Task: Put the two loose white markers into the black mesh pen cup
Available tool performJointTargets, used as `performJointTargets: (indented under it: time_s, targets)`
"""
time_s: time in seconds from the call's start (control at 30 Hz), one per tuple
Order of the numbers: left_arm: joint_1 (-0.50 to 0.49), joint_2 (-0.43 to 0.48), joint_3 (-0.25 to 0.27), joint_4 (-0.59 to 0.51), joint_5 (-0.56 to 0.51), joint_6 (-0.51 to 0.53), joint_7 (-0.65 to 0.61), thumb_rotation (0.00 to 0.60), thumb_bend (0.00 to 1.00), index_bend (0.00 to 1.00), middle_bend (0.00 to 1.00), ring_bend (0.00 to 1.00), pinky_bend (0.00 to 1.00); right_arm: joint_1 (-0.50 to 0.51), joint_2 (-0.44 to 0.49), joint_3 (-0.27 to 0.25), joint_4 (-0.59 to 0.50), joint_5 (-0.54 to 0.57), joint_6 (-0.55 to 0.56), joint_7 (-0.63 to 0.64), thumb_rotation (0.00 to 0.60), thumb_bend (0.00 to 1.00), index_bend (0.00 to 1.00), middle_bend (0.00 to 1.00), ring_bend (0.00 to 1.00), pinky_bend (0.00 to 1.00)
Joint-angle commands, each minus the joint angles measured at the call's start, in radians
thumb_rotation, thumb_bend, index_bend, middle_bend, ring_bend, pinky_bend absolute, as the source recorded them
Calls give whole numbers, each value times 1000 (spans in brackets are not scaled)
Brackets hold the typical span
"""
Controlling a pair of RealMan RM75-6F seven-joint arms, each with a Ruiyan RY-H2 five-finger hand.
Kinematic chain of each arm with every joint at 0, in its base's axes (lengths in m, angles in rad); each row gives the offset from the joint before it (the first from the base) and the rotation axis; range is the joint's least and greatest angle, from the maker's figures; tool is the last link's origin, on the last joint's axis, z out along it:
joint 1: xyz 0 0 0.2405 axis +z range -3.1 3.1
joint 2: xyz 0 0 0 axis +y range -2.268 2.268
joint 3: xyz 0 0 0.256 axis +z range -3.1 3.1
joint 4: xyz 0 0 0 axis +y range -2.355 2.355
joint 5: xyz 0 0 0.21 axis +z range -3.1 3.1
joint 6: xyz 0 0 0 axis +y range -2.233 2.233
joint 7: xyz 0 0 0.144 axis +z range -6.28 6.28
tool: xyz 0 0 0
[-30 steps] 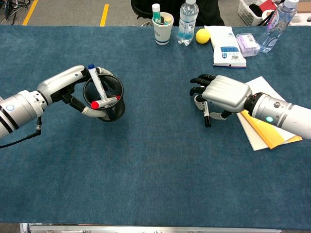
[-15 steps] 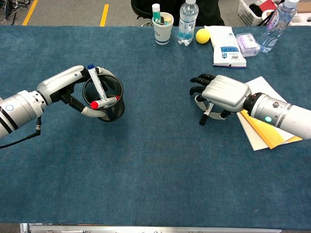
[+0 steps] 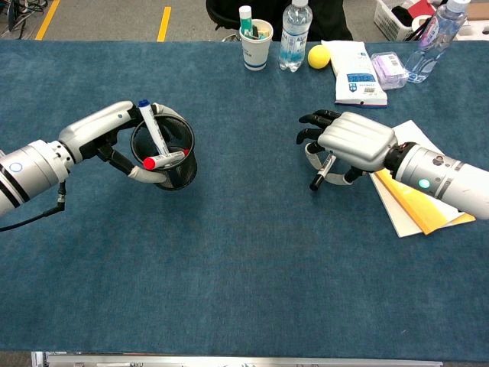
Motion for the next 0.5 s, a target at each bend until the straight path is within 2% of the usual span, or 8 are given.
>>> performJointTargets:
  time_s: [0.03, 0.27, 0.5]
  targets:
    - [0, 0, 0, 2, -5, -4, -1, 600, 142, 236, 406, 313, 226, -6, 40, 37, -89, 38, 22, 46, 600, 284, 595, 263, 66, 103]
    - [-3, 5, -8, -3, -17, -11, -1, 600, 142, 237, 406, 313, 226, 1, 110, 130, -292, 104, 59, 137, 600, 284, 605, 271, 69, 102]
    - [-11, -1, -15, -8, -25, -23, 3, 600, 142, 237, 406, 313, 226, 22, 155, 235, -504, 219, 27, 281, 600, 284, 610, 276, 69, 102]
